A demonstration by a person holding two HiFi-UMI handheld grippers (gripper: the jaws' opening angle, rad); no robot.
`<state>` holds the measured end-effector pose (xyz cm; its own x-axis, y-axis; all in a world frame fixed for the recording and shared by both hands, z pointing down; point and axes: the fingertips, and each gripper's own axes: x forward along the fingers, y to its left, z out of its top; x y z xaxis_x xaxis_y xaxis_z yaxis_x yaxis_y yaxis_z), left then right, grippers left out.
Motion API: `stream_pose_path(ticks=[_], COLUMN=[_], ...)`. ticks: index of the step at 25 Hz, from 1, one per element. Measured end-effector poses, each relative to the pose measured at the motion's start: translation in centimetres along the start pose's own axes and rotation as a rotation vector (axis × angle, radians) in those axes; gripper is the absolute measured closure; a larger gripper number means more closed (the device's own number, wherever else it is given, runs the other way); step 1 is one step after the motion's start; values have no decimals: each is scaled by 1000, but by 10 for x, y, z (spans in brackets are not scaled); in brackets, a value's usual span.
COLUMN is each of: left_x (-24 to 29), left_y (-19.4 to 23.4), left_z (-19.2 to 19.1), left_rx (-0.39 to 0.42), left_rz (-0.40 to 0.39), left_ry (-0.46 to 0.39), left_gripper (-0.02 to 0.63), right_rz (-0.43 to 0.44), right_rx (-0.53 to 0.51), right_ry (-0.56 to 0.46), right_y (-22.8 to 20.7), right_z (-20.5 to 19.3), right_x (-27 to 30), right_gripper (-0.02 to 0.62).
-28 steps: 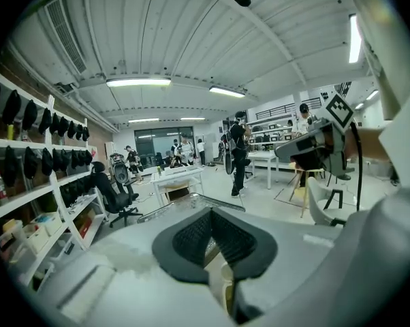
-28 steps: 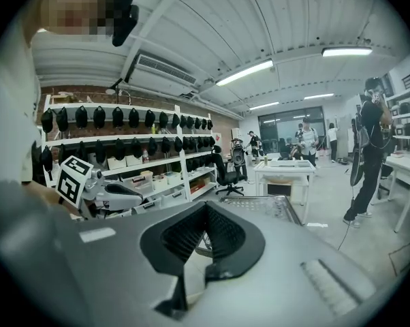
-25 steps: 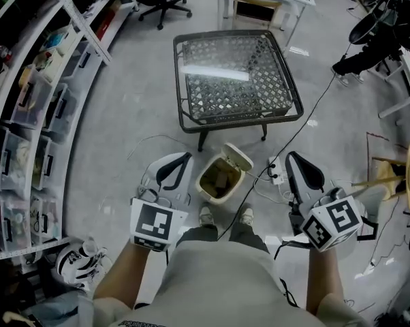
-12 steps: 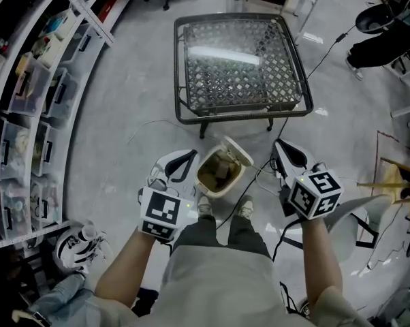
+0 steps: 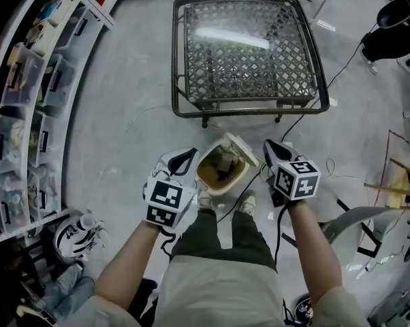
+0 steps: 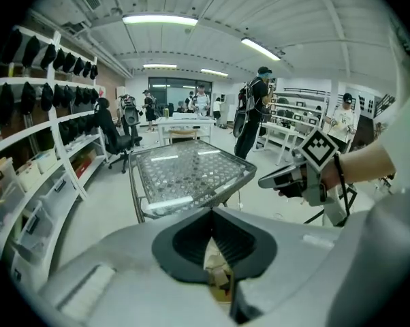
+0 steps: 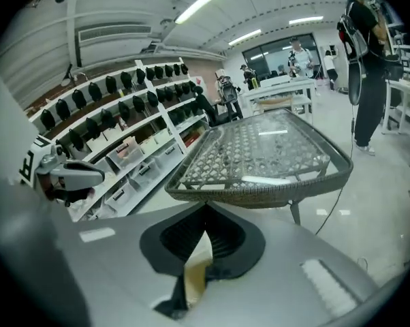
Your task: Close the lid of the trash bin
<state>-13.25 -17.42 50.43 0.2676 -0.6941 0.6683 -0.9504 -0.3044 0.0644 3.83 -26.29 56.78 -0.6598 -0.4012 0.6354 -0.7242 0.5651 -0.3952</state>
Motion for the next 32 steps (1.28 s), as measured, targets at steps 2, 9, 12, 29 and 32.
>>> stream_pose_path(ticks=[2, 9, 12, 29, 32], left_x=[13, 59, 70, 60, 56], left_y=[0, -6, -7, 9, 10], left_z=[-16, -81, -95, -197, -226], left_rx=[-19, -38, -32, -158, -188], left_rz=[-12, -51, -60, -50, -46], left_ry=[24, 170, 179, 279, 303], left_gripper=[603, 603, 603, 603, 603], right_rz=[-4, -5, 4, 147, 170], right_rx=[12, 54, 101, 94, 26], right_ry=[46, 218, 308, 556, 593], right_y=[-11, -45, -57, 19, 33], right_z=[-20, -93, -123, -243, -271], right_x=[21, 86, 103, 151, 167], right_gripper=[592, 592, 592, 592, 592])
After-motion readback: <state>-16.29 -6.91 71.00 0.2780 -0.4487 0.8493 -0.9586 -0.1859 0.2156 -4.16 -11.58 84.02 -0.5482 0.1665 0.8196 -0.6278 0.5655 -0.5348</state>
